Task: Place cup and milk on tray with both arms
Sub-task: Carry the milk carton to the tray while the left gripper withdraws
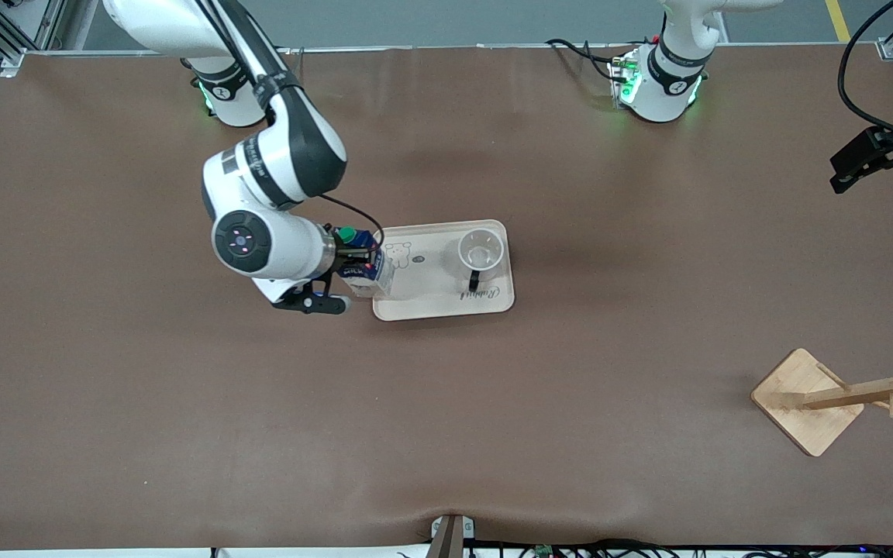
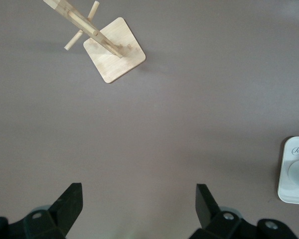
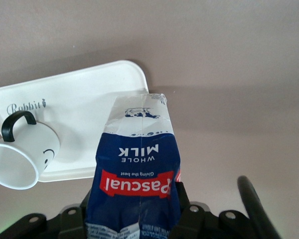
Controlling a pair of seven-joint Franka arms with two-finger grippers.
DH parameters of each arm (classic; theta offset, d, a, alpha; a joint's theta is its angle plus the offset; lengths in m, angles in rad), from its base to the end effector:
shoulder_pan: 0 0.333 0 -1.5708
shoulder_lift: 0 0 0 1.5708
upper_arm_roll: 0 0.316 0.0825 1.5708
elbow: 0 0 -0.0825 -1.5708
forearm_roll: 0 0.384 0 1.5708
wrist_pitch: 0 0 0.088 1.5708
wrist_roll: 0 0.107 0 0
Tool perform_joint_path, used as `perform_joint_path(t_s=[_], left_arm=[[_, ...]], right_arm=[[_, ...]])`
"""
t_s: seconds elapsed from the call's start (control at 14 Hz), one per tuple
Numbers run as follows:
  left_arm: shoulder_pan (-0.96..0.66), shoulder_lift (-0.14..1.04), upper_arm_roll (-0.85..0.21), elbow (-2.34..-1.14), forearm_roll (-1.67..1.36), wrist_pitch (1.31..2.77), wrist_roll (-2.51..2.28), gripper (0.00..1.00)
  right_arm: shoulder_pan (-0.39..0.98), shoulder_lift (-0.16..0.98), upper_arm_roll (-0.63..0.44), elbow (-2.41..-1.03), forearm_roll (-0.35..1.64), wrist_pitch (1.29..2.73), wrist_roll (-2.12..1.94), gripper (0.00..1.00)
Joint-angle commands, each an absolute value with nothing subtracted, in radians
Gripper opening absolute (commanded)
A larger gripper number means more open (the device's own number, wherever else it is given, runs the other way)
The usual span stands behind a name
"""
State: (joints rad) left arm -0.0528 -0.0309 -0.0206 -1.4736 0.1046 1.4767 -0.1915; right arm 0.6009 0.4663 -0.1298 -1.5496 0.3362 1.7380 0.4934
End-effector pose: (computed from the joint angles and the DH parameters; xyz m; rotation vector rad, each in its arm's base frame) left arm 0.5339 -0.0275 0.6790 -3.0351 -0.1971 -0.0723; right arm 0.5648 0.3336 0.3653 -2.9808 0.1771 0.5452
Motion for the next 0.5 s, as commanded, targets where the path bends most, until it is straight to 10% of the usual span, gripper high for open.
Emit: perform_joint_path(t_s=[0.0, 0.43], left_arm=[[-0.061, -0.061, -0.006, -1.494, 0.092, 1.479, -0.173, 1.0], [-0.061, -0.055, -0.005, -1.497, 0.095, 1.45, -0.172, 1.0]], right_arm=[[0.626, 0.491, -0.144, -1.513, 0.357, 1.707, 0.52, 0.0], [0.686, 0.537, -0.144, -1.513, 0.354, 1.758, 0.522, 0.0]])
